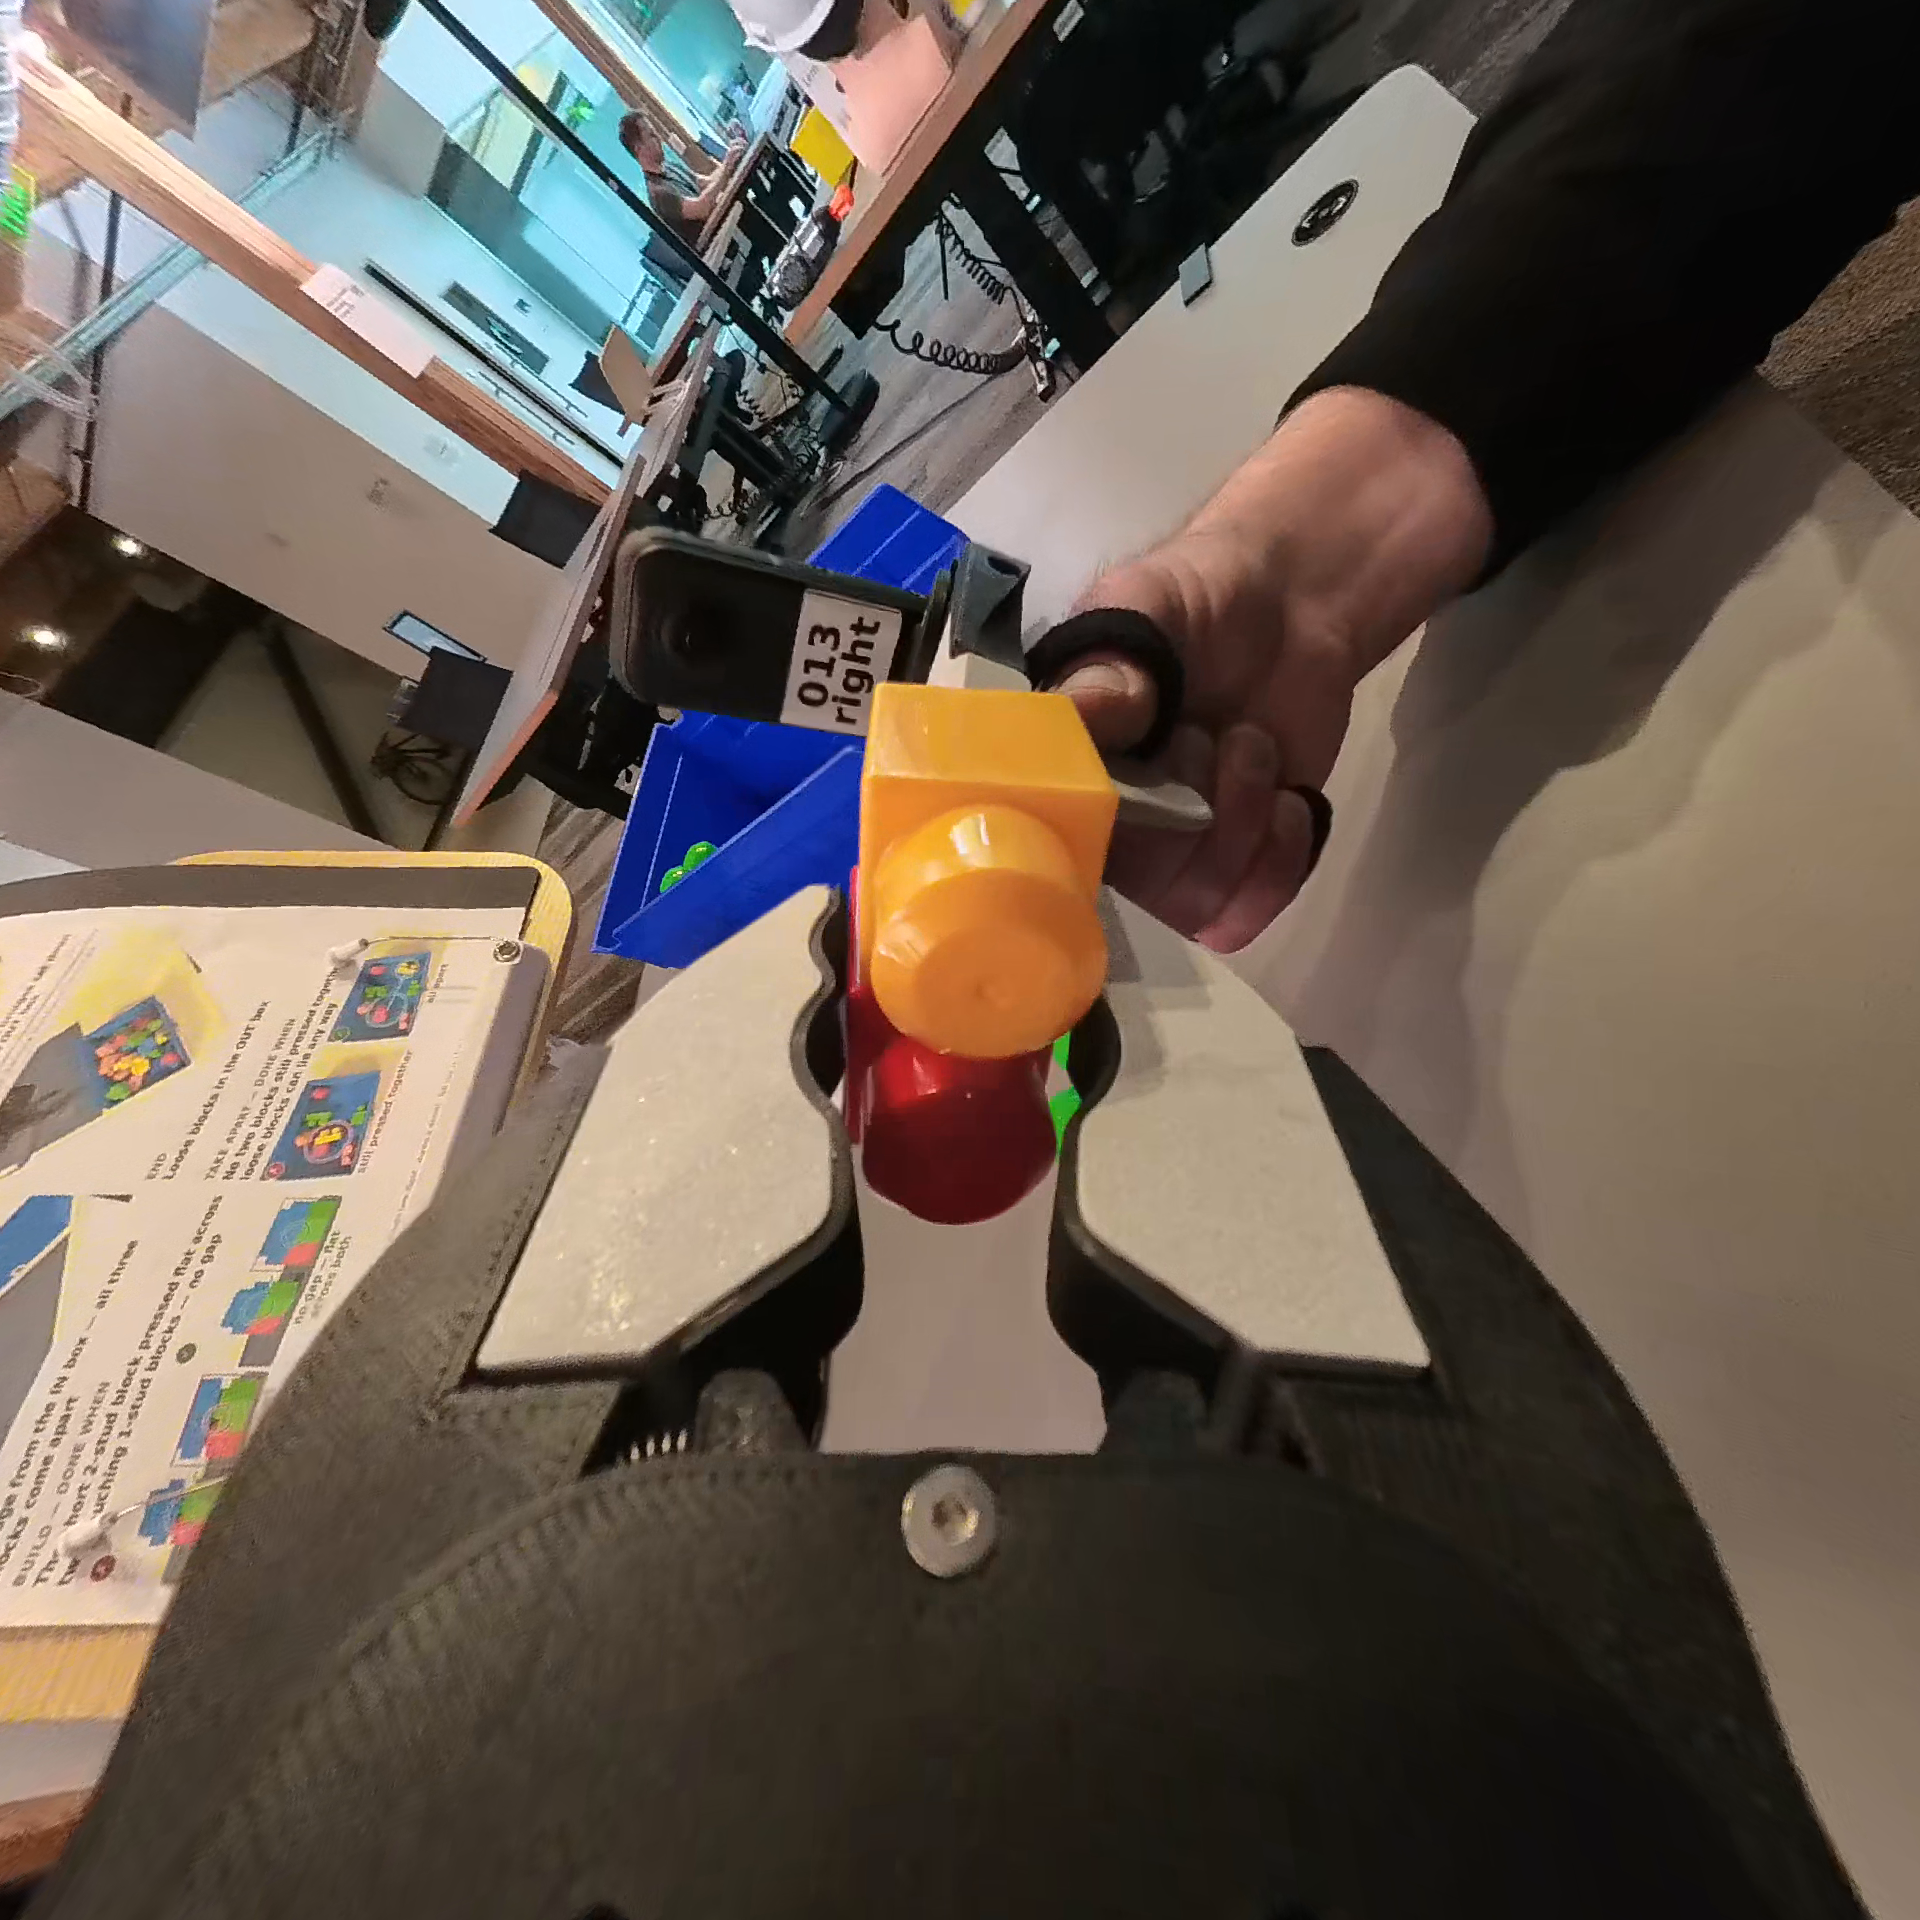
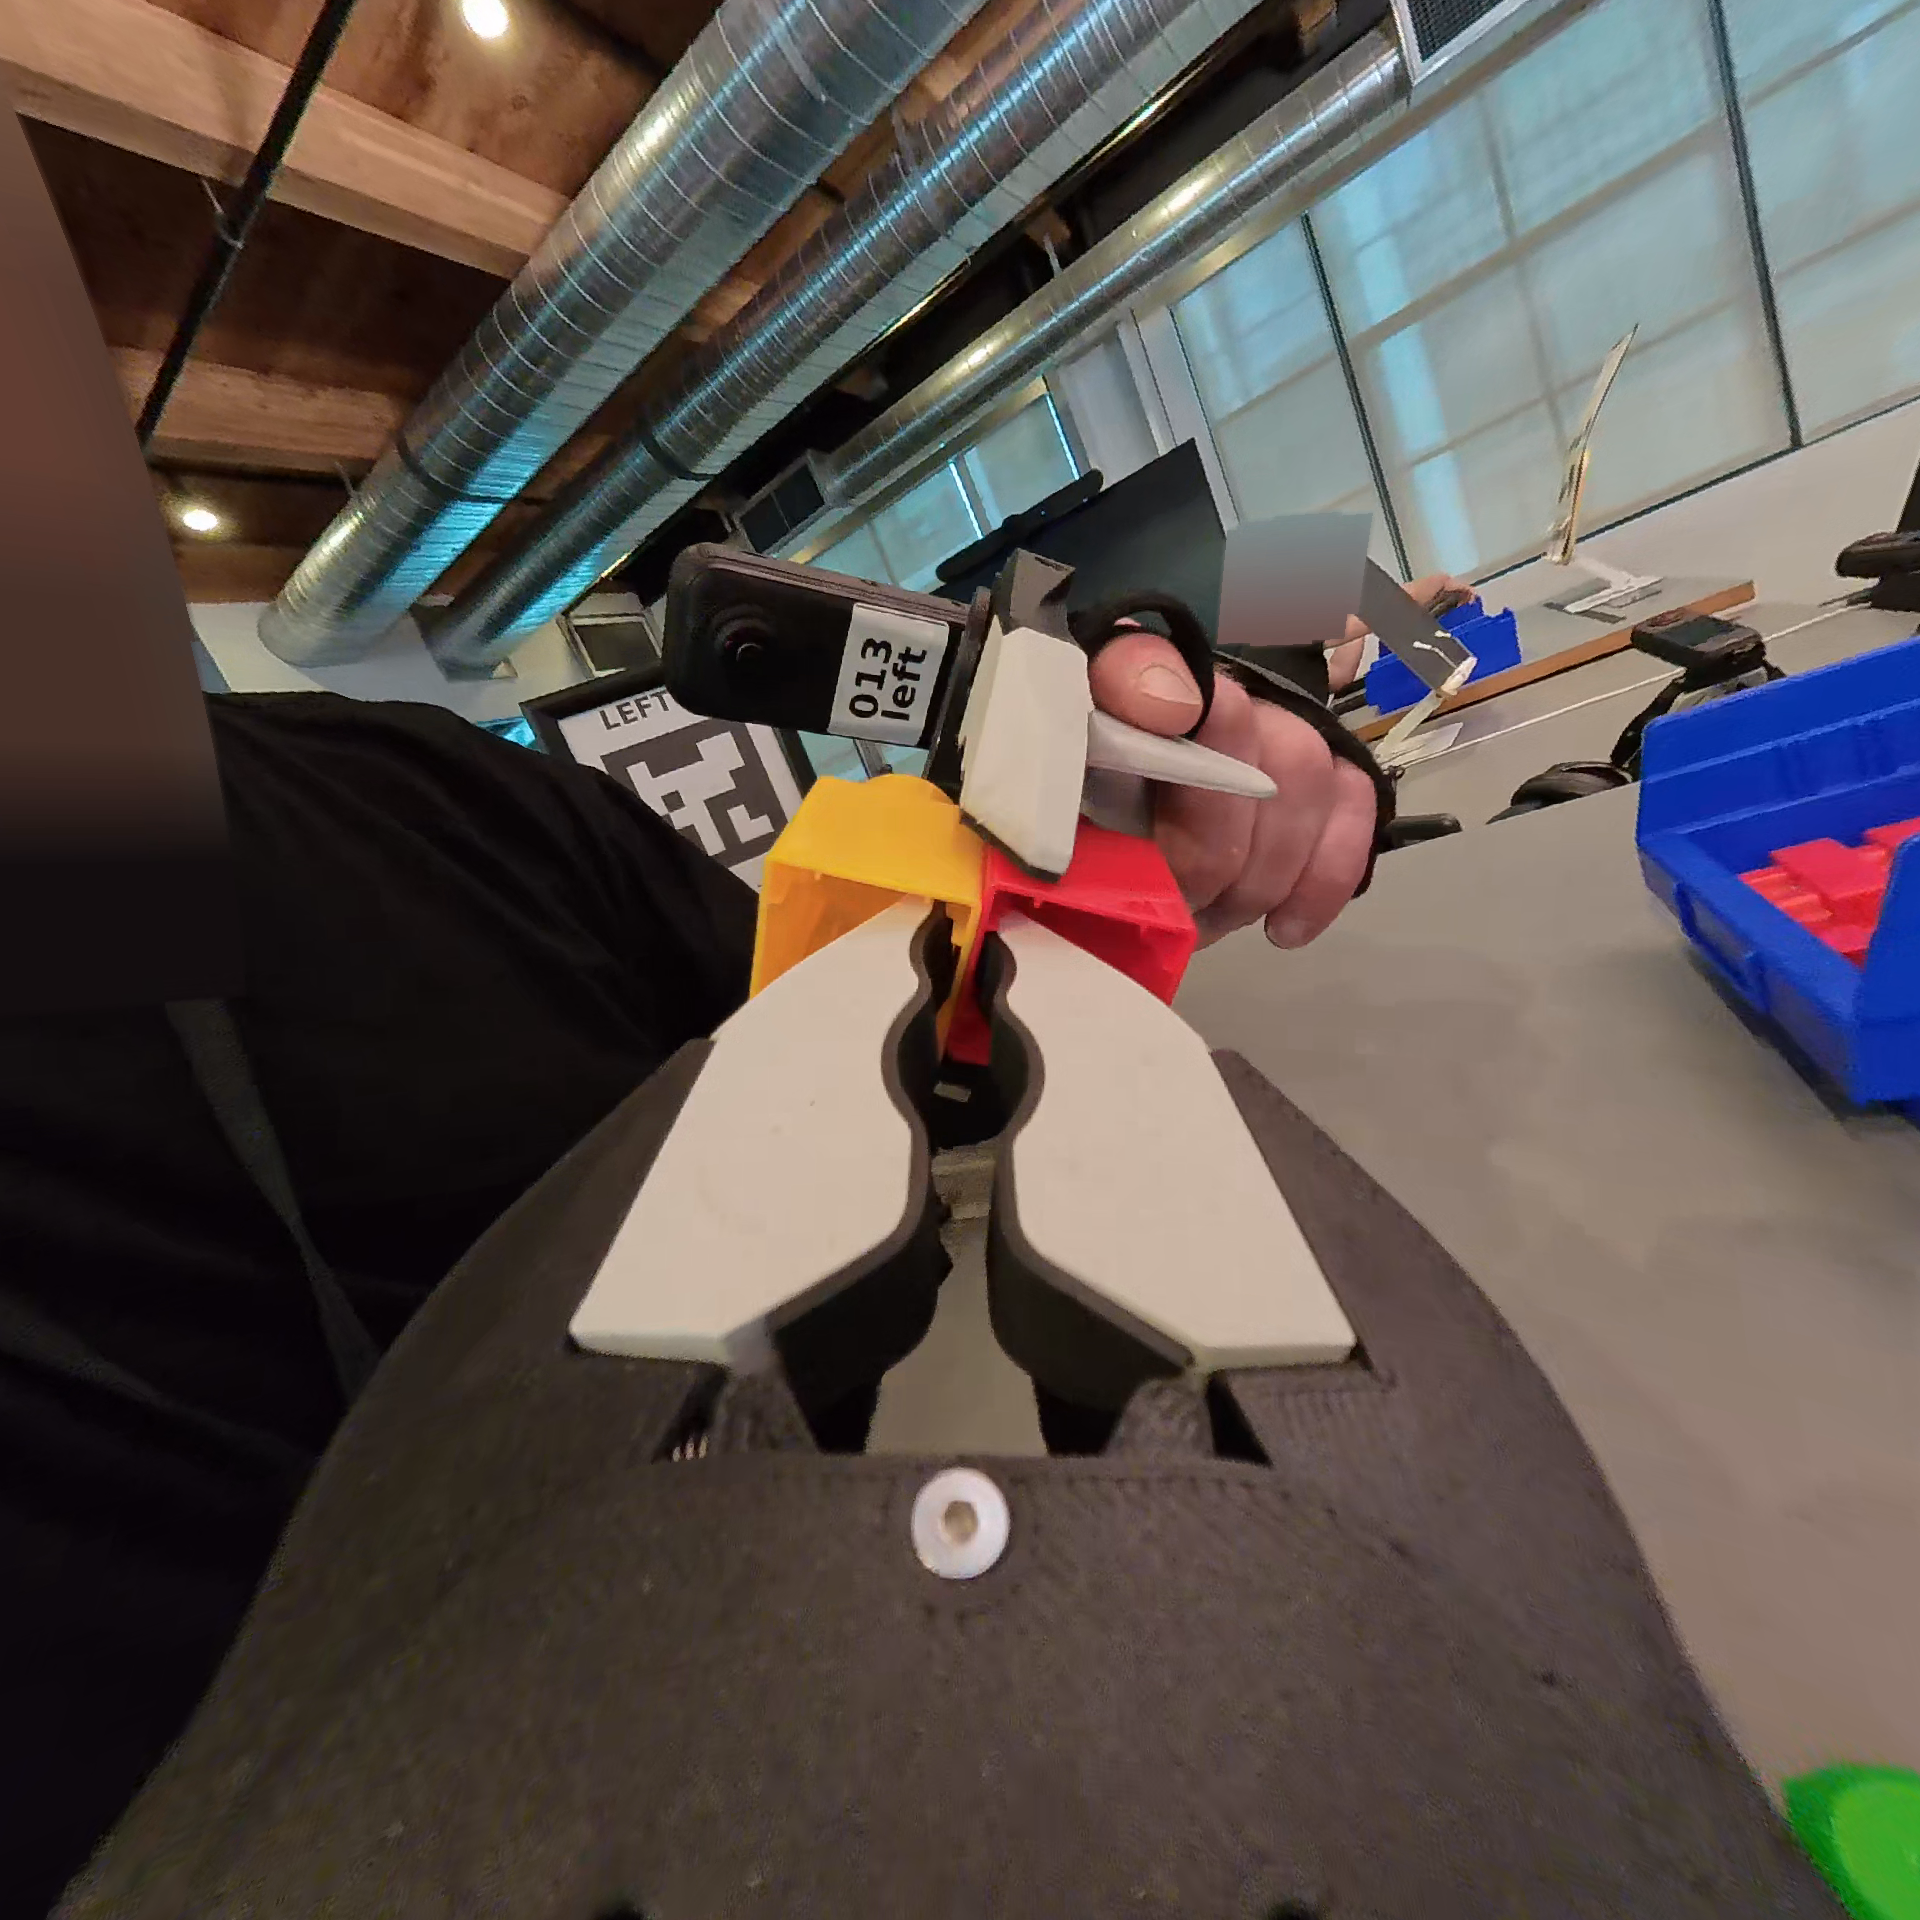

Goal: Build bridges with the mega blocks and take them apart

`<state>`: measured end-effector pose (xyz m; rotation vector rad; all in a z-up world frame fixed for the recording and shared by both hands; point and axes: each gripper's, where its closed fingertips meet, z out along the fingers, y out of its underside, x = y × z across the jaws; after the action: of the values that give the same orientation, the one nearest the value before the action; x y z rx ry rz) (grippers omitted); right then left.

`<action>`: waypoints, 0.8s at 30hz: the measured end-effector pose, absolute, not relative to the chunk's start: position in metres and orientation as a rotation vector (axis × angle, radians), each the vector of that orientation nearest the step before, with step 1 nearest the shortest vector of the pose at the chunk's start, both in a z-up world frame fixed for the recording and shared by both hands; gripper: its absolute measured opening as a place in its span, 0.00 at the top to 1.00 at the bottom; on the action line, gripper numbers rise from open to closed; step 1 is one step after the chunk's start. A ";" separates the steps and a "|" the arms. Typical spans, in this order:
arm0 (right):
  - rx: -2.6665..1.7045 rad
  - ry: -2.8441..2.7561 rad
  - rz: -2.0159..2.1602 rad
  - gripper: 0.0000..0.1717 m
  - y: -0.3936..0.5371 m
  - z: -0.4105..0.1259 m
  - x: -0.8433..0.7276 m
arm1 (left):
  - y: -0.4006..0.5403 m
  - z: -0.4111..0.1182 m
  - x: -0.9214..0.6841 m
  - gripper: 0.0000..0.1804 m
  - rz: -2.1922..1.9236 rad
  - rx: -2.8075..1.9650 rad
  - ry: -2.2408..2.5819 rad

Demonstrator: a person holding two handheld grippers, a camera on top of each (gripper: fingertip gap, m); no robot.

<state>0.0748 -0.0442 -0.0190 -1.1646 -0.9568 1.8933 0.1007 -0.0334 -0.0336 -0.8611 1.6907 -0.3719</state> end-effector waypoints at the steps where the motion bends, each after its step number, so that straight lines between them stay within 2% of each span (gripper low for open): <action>1: -1.170 -0.958 1.905 0.97 -0.044 -0.020 0.075 | -0.034 -0.035 0.100 0.79 -0.374 -0.861 1.699; 13: -1.191 -0.959 1.927 0.98 -0.045 -0.023 0.073 | -0.035 -0.038 0.098 0.79 -0.386 -0.889 1.743; 18: -1.208 -0.934 1.959 0.98 -0.043 -0.025 0.071 | -0.040 -0.034 0.105 0.71 -0.379 -0.847 1.697; 21: -1.208 -0.957 1.943 0.98 -0.047 -0.025 0.069 | -0.036 -0.042 0.105 0.76 -0.358 -0.875 1.734; 24: -1.209 -0.955 1.933 0.98 -0.047 -0.024 0.069 | -0.037 -0.041 0.105 0.77 -0.377 -0.884 1.728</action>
<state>0.0685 -0.0472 -0.0239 -1.2087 -0.9550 1.9330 0.1052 -0.0366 -0.0412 -0.8839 1.7284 -0.3774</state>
